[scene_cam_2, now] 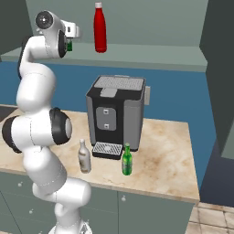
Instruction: Sort all alcoholic drinks to one cabinet, and non-alcoholic drinks to the other.
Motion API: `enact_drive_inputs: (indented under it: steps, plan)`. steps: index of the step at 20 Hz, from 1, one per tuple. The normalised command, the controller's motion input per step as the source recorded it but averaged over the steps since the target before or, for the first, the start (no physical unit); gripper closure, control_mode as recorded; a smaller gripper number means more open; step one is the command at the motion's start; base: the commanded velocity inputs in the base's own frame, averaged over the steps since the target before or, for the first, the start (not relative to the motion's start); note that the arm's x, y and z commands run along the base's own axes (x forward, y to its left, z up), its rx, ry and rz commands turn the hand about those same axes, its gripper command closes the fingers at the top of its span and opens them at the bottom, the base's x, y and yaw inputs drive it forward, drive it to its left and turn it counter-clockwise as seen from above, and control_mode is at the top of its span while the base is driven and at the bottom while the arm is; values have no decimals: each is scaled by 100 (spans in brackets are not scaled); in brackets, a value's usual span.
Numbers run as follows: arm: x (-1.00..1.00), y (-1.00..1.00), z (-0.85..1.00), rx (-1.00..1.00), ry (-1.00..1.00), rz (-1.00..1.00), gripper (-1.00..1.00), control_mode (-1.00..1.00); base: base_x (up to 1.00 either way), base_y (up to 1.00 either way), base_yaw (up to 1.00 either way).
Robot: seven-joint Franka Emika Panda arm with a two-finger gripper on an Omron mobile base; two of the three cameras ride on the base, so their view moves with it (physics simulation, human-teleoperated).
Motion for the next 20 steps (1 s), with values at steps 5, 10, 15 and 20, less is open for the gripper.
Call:
enact_drive_inputs:
  steps: [5,10,15,20]
  plan:
    - [21,0,-16,0,-3,0,-100,-100,0,0,0]
    - [29,0,-13,0,-1,0,-100,-100,0,0,0]
    - [36,1,-12,0,-1,0,-100,-100,0,0,0]
    - [16,2,-7,0,-1,0,-100,-100,0,0,0]
